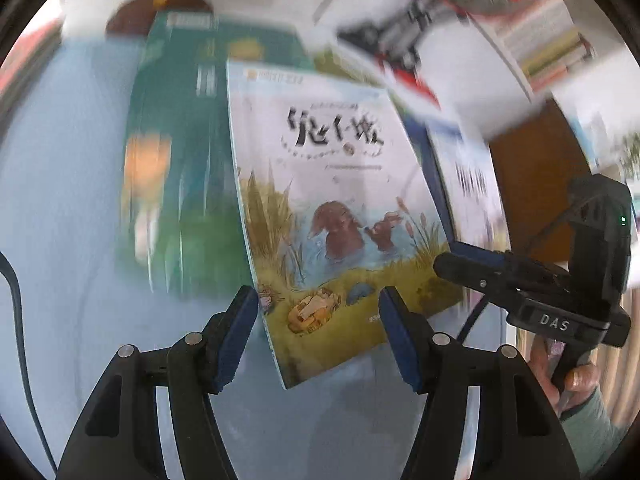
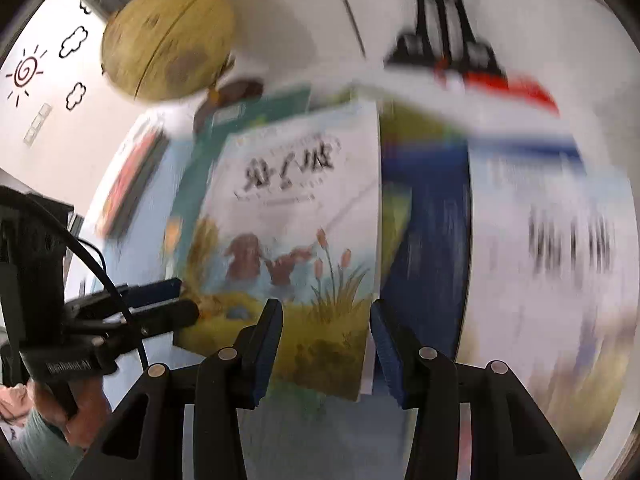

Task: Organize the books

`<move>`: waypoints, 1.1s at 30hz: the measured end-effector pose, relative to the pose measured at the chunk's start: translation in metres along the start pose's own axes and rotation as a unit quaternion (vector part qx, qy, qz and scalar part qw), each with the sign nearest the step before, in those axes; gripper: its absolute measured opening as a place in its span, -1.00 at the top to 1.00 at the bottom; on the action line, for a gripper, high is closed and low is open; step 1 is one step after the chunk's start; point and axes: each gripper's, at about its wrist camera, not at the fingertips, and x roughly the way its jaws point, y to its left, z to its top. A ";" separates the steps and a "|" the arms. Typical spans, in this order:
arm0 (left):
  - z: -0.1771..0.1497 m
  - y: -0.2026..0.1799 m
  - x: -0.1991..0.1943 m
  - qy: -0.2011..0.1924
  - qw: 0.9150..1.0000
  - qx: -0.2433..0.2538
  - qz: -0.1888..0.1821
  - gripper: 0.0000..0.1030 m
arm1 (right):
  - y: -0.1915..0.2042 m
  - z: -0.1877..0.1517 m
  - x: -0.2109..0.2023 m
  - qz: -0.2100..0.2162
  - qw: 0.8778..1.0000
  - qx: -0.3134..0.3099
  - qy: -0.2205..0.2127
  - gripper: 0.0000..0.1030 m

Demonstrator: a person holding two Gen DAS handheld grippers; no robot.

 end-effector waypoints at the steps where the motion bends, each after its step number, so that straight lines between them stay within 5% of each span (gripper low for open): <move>1: -0.018 -0.001 0.000 0.016 1.000 0.004 0.001 -0.16 | -0.001 -0.017 -0.001 0.004 1.000 0.003 0.011 0.12; 4: -0.061 -0.001 -0.001 0.035 0.999 -0.006 0.018 -0.16 | -0.003 -0.070 0.006 0.027 0.998 0.025 0.054 0.13; 6: -0.072 0.000 -0.009 0.016 0.999 -0.022 0.028 -0.16 | -0.007 -0.089 0.002 0.031 0.998 0.041 0.041 0.13; 11: -0.073 -0.005 -0.005 0.007 0.999 -0.033 0.013 -0.17 | -0.012 -0.095 0.003 0.033 0.997 0.070 -0.021 0.00; 17: -0.079 -0.008 -0.001 -0.002 1.000 -0.021 0.012 -0.22 | 0.013 -0.097 0.003 0.005 0.999 0.047 -0.022 -0.13; 20: -0.080 -0.003 -0.003 -0.001 1.000 -0.022 -0.005 -0.22 | 0.003 -0.106 -0.026 0.063 0.994 0.080 -0.043 0.10; 24: -0.078 0.006 -0.006 0.012 0.999 -0.018 -0.030 -0.21 | 0.011 -0.104 -0.062 0.180 0.974 0.117 -0.078 0.13; 26: -0.079 0.014 -0.016 0.011 0.999 -0.029 -0.029 -0.17 | 0.032 -0.098 -0.073 0.202 0.970 0.105 -0.090 0.13; 33: -0.094 0.091 -0.115 -0.092 0.989 -0.112 -0.018 -0.17 | 0.127 -0.068 -0.072 0.247 0.964 0.036 -0.096 0.10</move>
